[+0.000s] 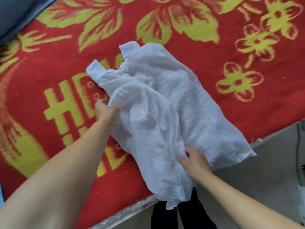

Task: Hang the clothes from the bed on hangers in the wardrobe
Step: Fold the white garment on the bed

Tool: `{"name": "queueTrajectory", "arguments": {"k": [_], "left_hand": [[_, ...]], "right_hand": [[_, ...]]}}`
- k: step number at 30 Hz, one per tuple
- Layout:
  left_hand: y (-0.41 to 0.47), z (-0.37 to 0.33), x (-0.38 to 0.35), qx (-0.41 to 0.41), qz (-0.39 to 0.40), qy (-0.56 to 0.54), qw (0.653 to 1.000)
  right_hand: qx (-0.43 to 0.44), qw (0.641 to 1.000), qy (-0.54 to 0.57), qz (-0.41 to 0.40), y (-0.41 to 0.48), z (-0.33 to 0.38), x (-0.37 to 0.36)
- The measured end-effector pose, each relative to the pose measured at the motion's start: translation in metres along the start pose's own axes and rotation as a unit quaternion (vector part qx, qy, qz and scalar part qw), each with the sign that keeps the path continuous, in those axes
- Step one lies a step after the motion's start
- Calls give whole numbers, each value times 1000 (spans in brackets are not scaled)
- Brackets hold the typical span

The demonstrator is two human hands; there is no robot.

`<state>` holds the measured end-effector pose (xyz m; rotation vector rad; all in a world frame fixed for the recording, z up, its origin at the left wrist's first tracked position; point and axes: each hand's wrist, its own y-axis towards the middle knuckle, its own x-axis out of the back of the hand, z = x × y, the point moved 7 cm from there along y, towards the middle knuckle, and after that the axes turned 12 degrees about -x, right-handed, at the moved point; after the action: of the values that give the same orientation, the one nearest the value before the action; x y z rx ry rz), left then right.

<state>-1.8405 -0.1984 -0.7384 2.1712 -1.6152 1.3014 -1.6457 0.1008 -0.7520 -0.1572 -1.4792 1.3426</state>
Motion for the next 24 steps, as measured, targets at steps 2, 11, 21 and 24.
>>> {"name": "queueTrajectory", "arguments": {"k": [2,11,21,24], "left_hand": [[4,-8,18,6,-74,4,997],[-6,-6,60,27,-124,-2,992],[-247,51,-71,208,66,-101,971],[-264,35,-85,180,110,-143,967]], "right_hand": [[8,999,20,-46,6,-7,25],[79,984,50,-151,29,13,124],[41,963,43,-262,0,-50,123],[8,968,93,-232,-6,-87,117]]}}
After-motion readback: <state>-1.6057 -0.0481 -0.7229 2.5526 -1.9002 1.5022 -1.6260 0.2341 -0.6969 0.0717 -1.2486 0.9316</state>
